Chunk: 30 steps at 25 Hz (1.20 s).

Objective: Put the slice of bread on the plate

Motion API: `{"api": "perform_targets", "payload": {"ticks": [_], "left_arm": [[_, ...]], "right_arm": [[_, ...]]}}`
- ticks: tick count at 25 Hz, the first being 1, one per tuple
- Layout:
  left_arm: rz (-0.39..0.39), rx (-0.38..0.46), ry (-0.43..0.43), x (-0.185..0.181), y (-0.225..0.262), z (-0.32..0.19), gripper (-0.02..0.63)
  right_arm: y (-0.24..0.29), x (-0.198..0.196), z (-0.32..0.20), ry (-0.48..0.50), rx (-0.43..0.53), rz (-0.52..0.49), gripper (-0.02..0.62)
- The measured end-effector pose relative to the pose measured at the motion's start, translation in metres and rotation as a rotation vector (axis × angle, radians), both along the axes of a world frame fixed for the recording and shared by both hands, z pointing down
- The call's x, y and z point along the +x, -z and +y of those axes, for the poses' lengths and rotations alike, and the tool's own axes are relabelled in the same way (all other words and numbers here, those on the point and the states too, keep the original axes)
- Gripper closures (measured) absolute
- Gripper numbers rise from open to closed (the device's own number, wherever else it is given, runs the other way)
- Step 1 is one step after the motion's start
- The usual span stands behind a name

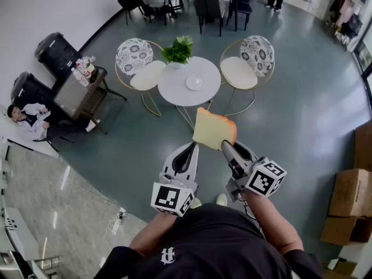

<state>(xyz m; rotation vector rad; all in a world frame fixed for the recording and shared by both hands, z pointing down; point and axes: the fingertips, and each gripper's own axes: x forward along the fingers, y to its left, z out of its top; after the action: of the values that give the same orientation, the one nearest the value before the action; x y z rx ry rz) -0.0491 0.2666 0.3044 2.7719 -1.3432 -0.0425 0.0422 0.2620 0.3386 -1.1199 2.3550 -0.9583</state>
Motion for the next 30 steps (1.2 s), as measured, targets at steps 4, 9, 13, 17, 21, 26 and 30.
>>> {"api": "perform_targets", "payload": {"ticks": [4, 9, 13, 17, 21, 26, 30], "left_arm": [[0.004, 0.008, -0.002, 0.003, 0.005, 0.002, 0.598], [0.001, 0.012, 0.000, 0.003, 0.004, 0.001, 0.598], [0.004, 0.008, 0.007, 0.002, 0.005, 0.003, 0.598], [0.006, 0.005, 0.005, 0.004, 0.006, 0.007, 0.598], [0.000, 0.009, 0.011, 0.005, 0.003, 0.009, 0.598], [-0.008, 0.020, 0.013, 0.008, 0.002, 0.010, 0.598], [-0.007, 0.021, 0.021, 0.012, 0.005, 0.013, 0.598]], "right_arm": [[0.004, 0.001, 0.001, 0.005, 0.006, 0.003, 0.505], [0.005, -0.001, -0.001, 0.017, 0.013, 0.012, 0.505], [0.011, -0.003, 0.001, 0.015, 0.031, 0.033, 0.505], [0.014, 0.001, 0.005, 0.011, 0.035, 0.024, 0.505], [0.014, 0.003, 0.009, 0.016, 0.035, 0.017, 0.505], [0.011, 0.006, 0.010, 0.022, 0.033, 0.015, 0.505], [0.012, 0.010, 0.013, 0.025, 0.044, 0.033, 0.505]]}}
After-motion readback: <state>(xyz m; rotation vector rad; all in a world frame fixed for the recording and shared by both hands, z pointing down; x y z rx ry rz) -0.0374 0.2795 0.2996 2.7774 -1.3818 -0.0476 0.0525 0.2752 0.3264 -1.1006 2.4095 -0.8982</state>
